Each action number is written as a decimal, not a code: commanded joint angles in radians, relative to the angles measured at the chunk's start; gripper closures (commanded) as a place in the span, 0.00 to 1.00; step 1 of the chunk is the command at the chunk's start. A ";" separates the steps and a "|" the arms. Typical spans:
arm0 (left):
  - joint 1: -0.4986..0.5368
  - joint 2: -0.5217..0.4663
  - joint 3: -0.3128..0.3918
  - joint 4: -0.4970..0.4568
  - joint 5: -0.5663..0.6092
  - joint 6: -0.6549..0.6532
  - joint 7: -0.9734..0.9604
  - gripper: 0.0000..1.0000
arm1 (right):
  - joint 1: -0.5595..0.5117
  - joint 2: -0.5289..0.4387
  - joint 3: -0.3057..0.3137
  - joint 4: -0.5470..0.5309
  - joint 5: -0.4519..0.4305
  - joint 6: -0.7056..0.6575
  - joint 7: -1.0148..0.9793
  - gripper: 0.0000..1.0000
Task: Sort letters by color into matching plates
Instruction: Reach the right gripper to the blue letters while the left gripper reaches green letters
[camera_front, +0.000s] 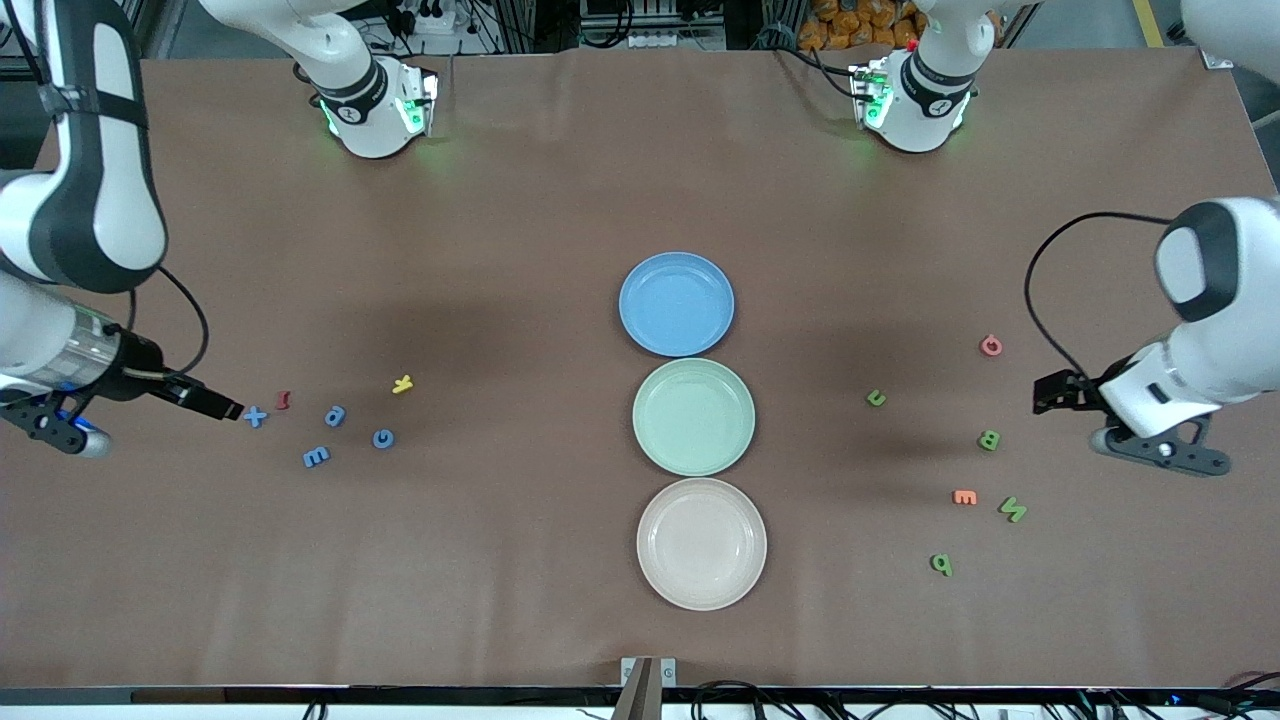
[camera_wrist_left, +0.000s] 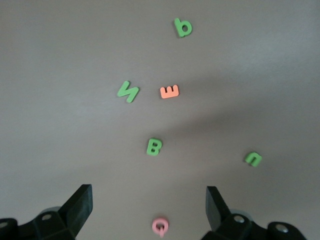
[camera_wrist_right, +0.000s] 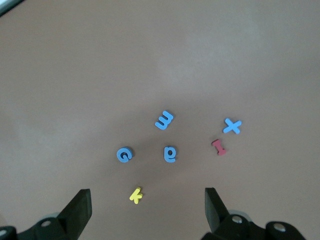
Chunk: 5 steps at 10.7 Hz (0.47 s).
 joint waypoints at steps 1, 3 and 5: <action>0.010 -0.008 -0.020 -0.174 0.005 0.214 0.052 0.00 | 0.013 0.050 0.008 -0.036 0.021 0.060 0.181 0.00; 0.031 0.044 -0.020 -0.185 0.003 0.248 0.147 0.00 | 0.025 0.091 0.013 -0.048 0.021 0.100 0.304 0.00; 0.057 0.082 -0.020 -0.197 0.003 0.294 0.224 0.03 | 0.034 0.120 0.014 -0.057 0.021 0.117 0.357 0.00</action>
